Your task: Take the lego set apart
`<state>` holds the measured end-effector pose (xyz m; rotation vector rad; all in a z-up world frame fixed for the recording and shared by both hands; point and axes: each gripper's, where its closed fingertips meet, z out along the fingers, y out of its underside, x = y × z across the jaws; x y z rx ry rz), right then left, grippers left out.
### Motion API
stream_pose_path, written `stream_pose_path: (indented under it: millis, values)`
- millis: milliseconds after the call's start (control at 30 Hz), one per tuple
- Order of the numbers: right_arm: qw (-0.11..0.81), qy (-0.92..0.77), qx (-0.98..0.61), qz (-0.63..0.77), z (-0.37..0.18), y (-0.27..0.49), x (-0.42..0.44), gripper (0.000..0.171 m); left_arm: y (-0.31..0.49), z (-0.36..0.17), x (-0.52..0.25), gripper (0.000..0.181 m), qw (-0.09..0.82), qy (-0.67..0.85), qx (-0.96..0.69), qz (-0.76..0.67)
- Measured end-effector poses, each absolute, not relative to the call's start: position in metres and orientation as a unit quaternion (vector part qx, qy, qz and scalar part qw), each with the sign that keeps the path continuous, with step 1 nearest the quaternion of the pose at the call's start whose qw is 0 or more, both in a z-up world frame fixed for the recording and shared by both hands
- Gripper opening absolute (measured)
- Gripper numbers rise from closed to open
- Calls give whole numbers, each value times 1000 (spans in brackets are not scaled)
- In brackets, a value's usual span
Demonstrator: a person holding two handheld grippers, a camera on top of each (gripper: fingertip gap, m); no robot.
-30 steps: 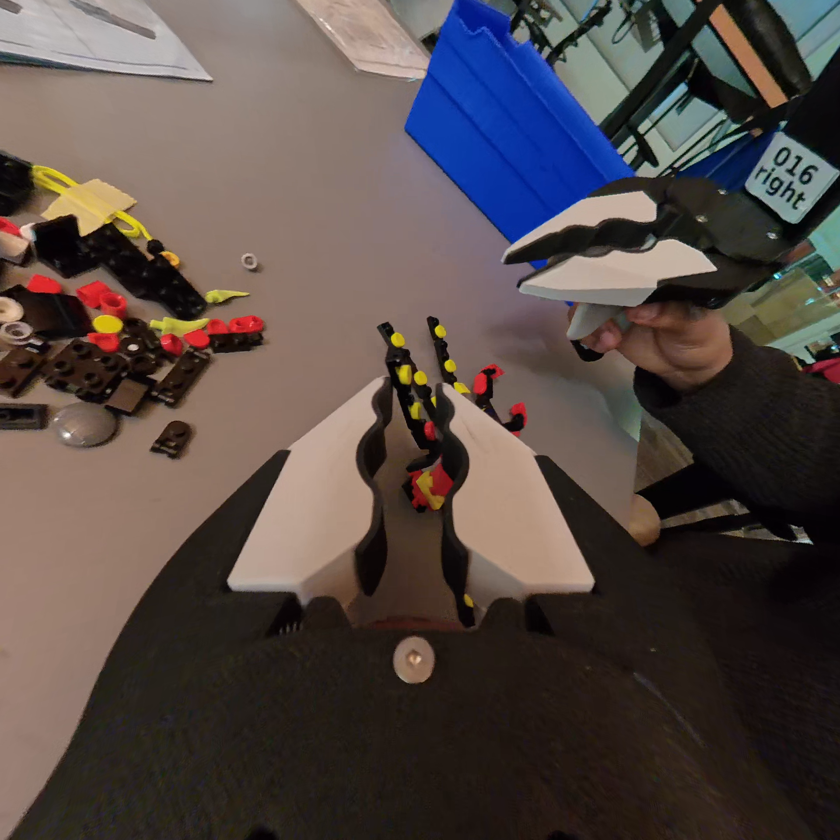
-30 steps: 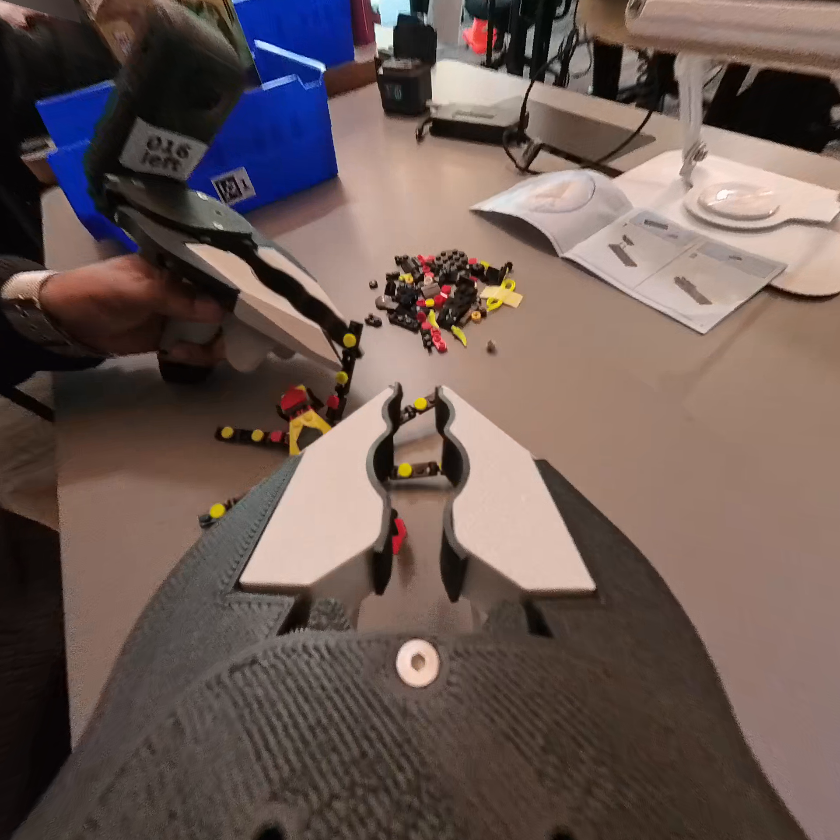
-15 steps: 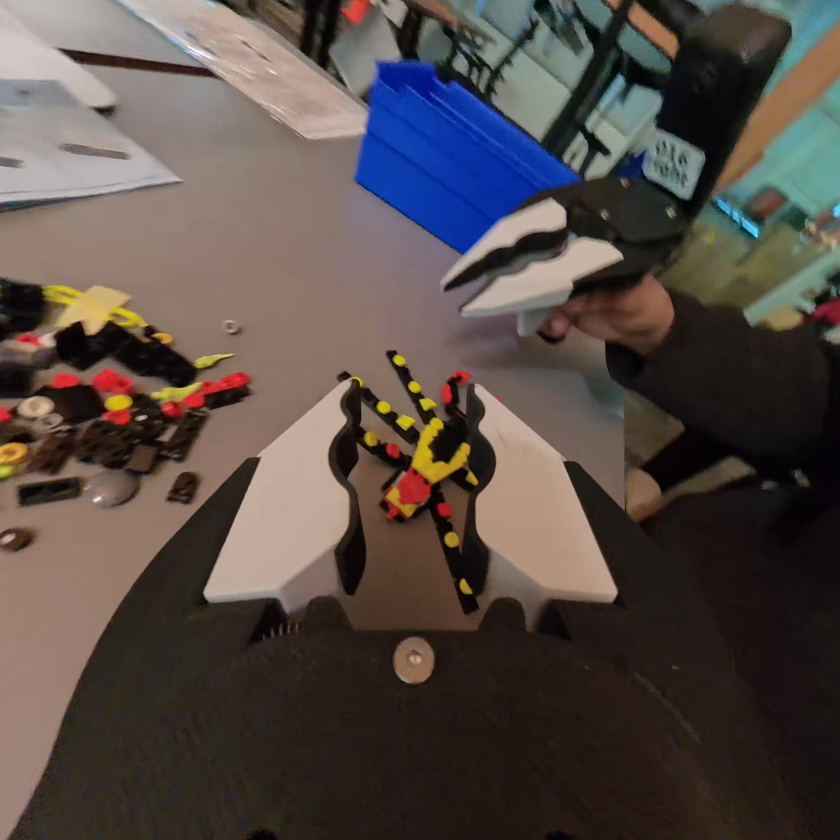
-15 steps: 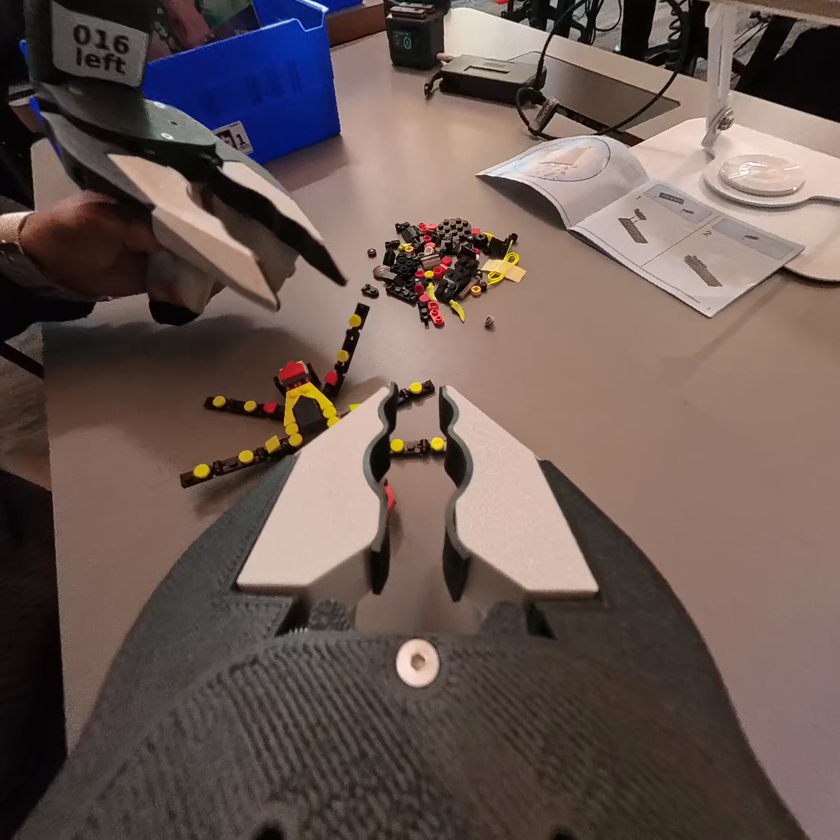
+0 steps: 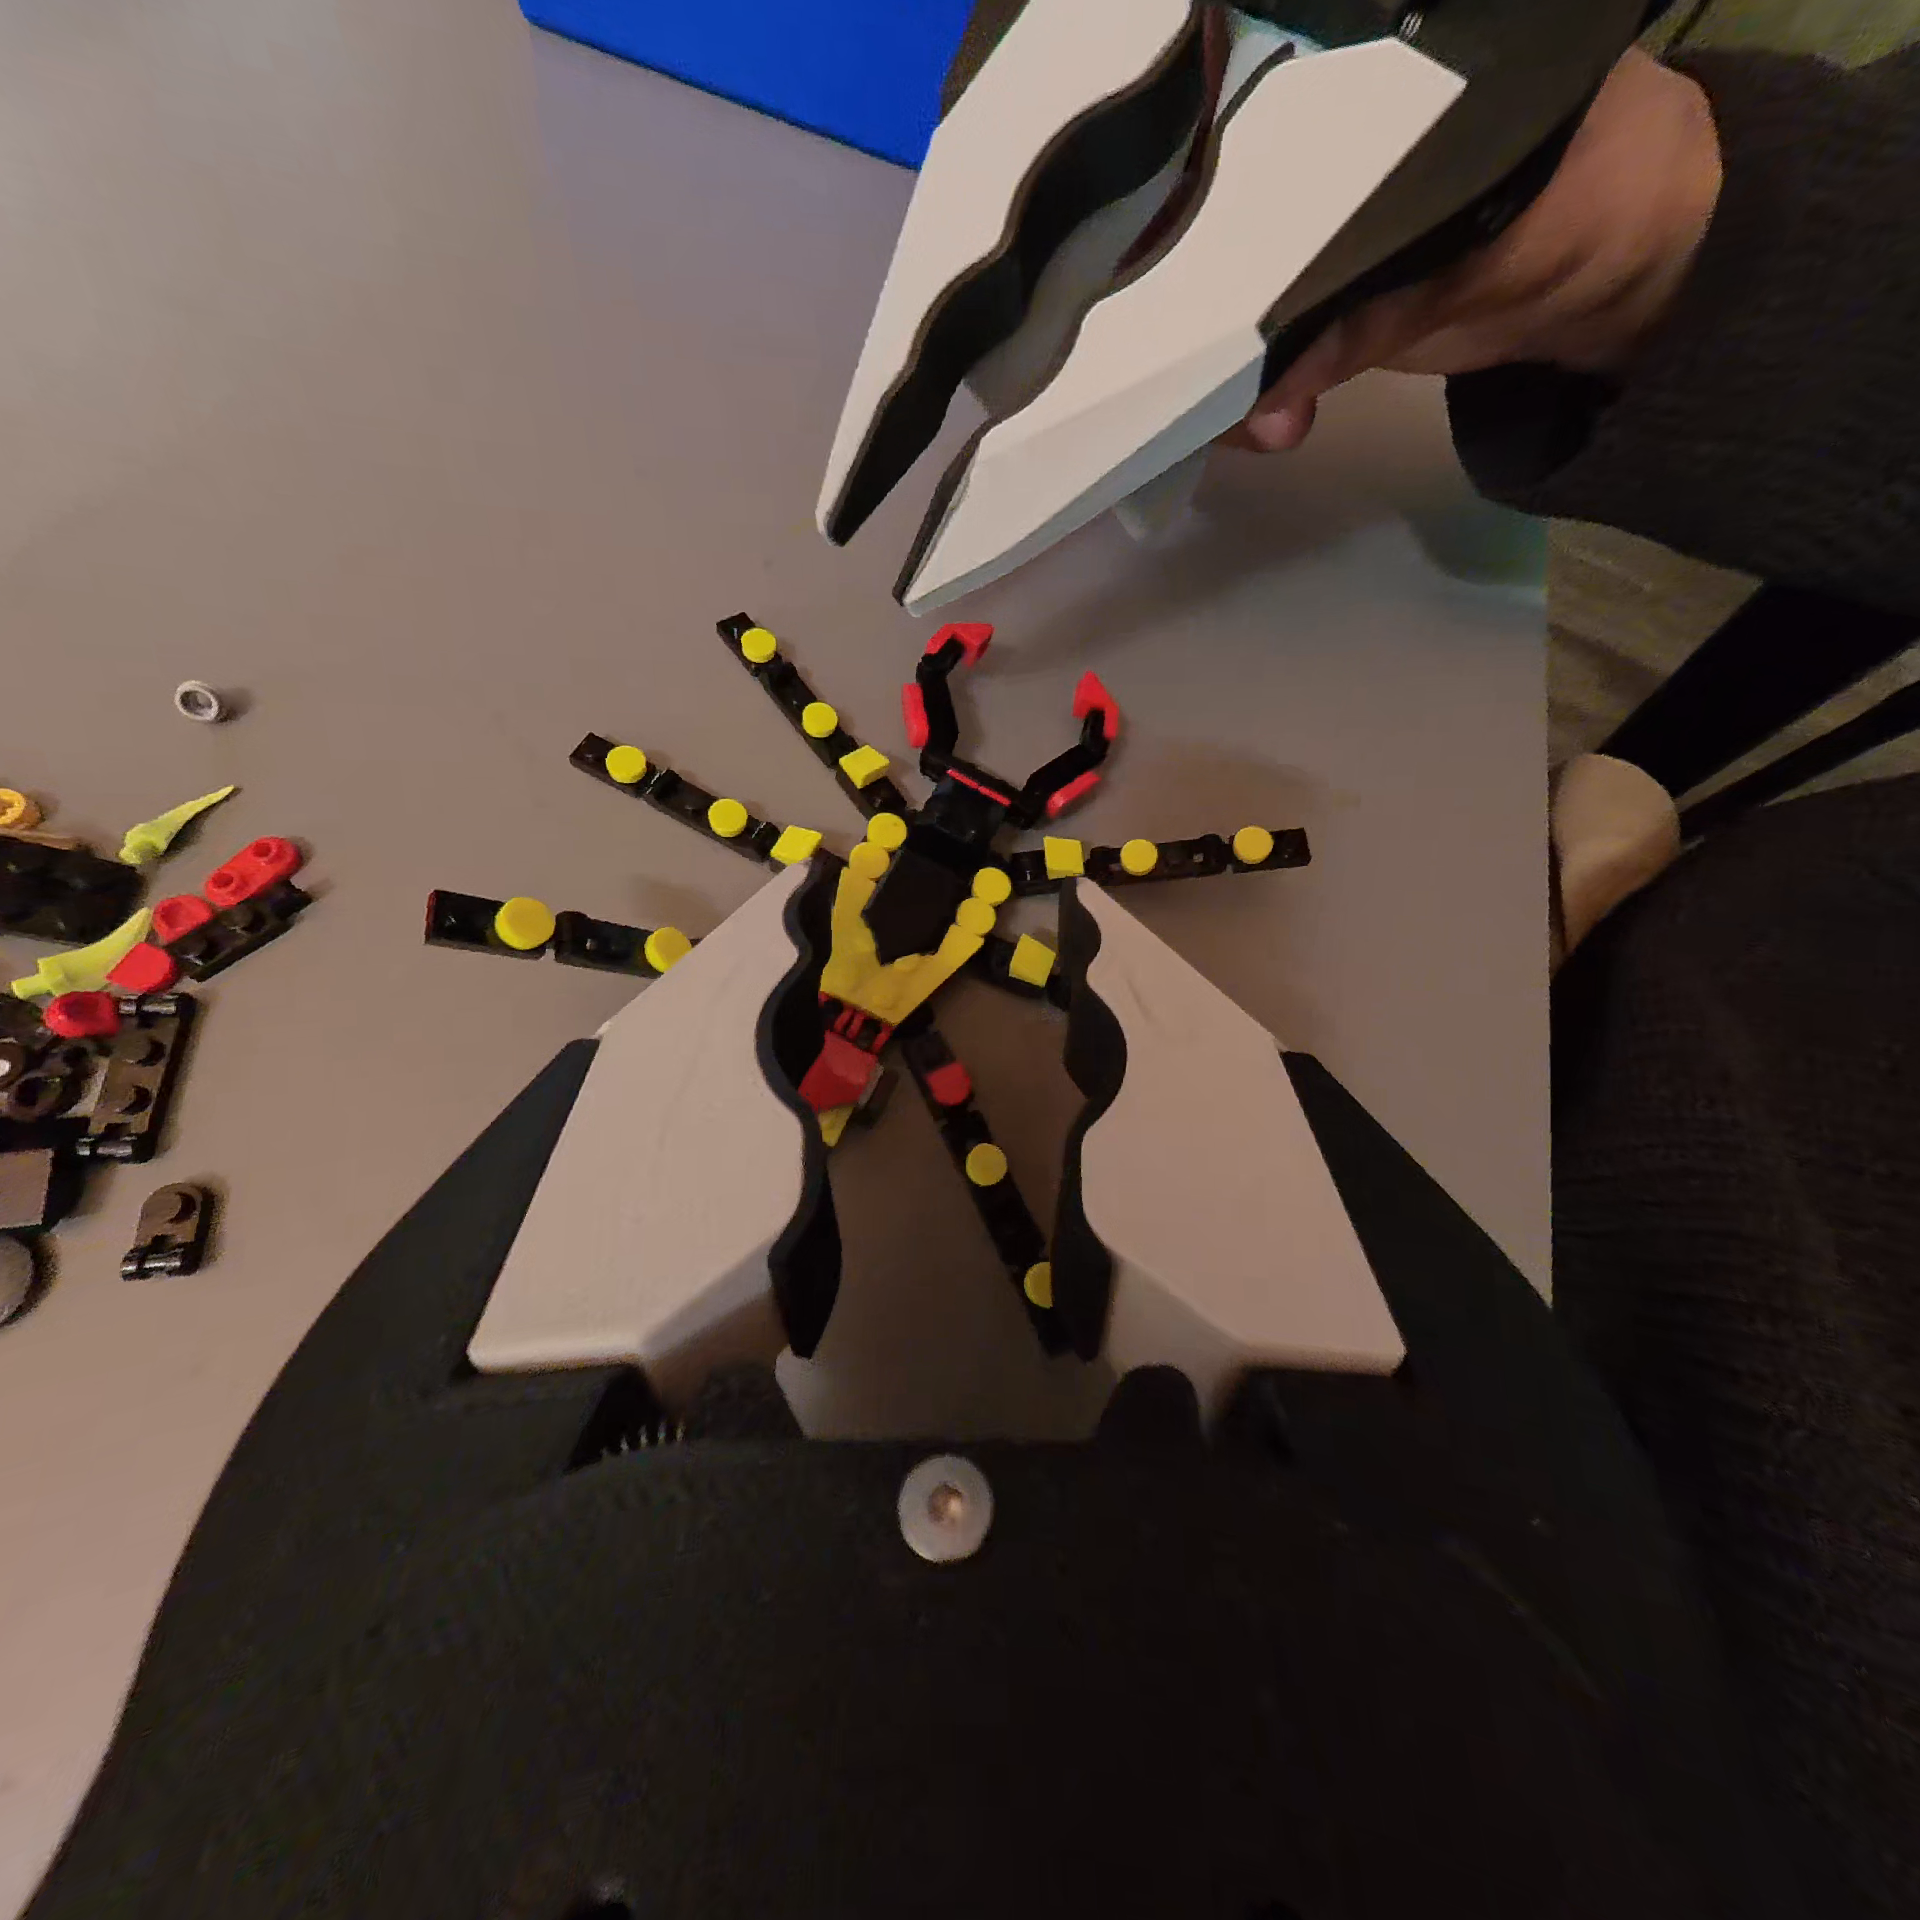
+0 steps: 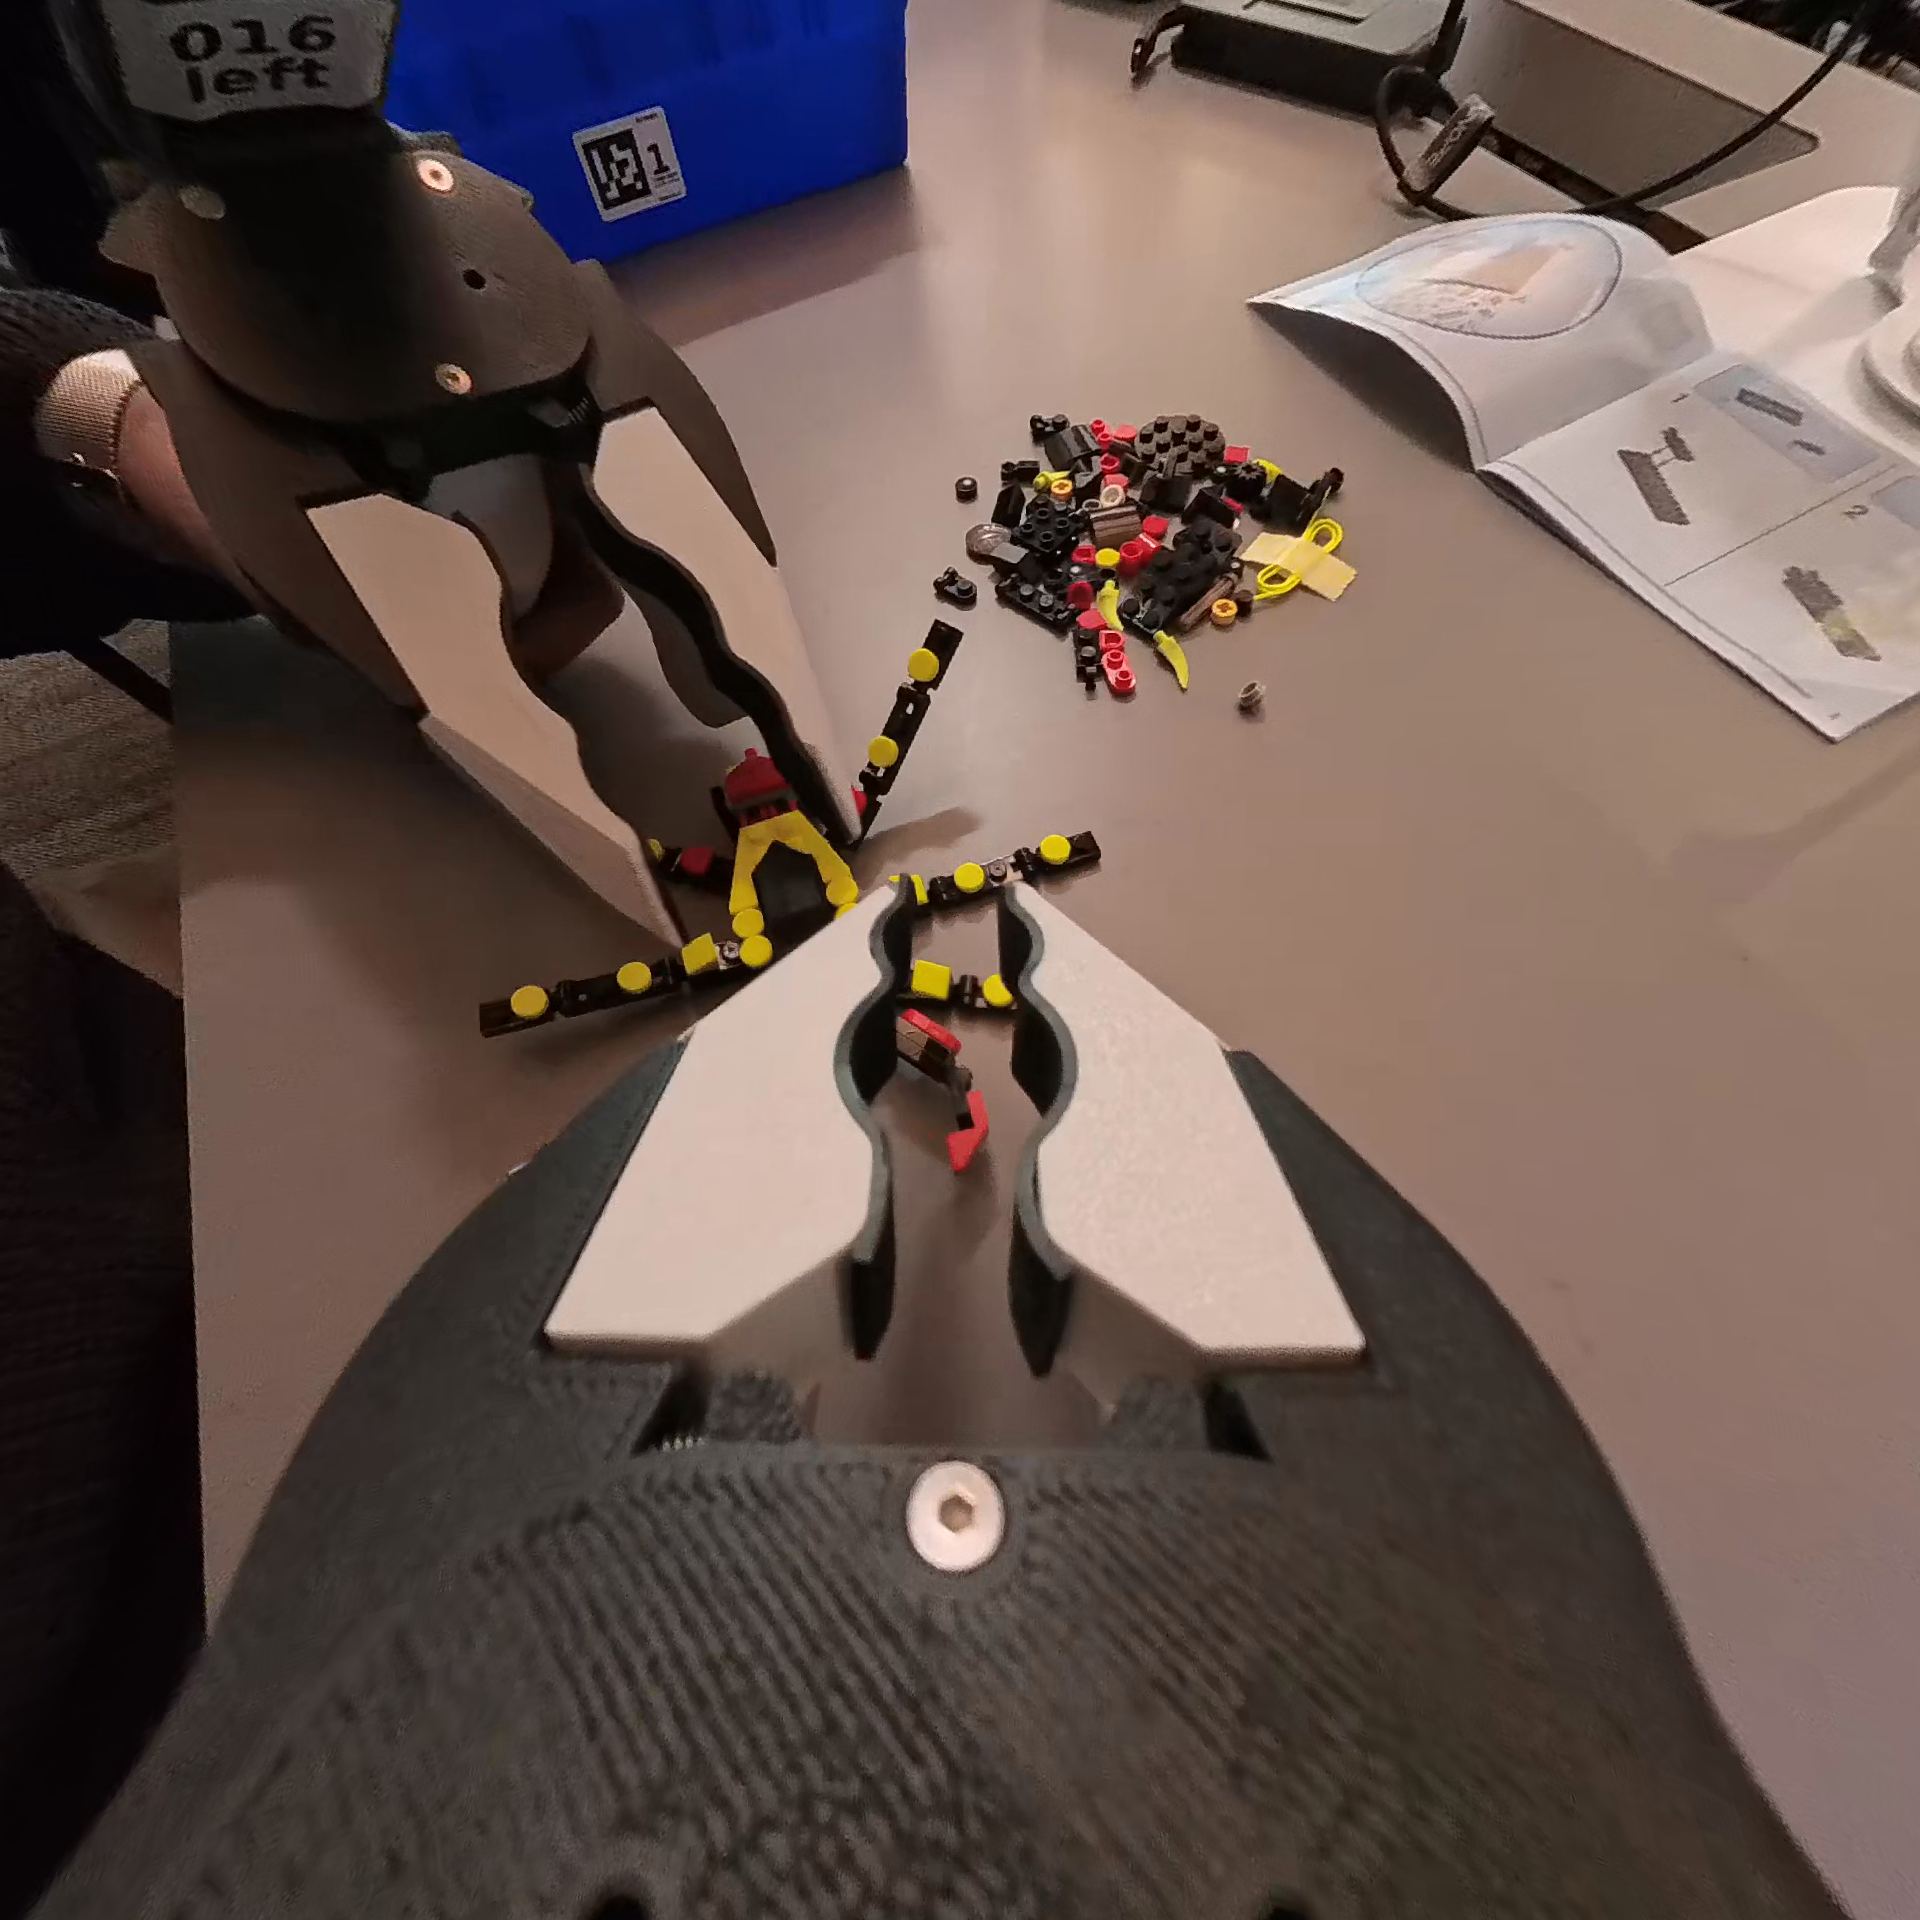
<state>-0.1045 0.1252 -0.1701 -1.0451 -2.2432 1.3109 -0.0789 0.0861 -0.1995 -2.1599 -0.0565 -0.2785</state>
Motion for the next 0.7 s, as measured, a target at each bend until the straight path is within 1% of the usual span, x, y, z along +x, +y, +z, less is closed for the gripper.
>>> stream_pose_path:
  millis: [33, 100, 200, 433, 700]
  values:
    - [169, -789, -368, 462, -170, 125, -105, 15, 86, -200, -79, 41, 463, -24, -879, -112]
    - [168, -786, -369, 466, -169, 125, -105, 15, 86, -201, -80, 40, 460, -24, -881, -109]
    - [165, -784, -370, 470, -168, 124, -104, 15, 86, -203, -80, 33, 453, -22, -885, -101]
    - [163, -791, -363, 466, -170, 119, -102, 15, 85, -203, -83, 32, 456, -34, -883, -104]
    - [162, -790, -361, 467, -169, 116, -102, 15, 84, -209, -85, 31, 438, -42, -892, -103]
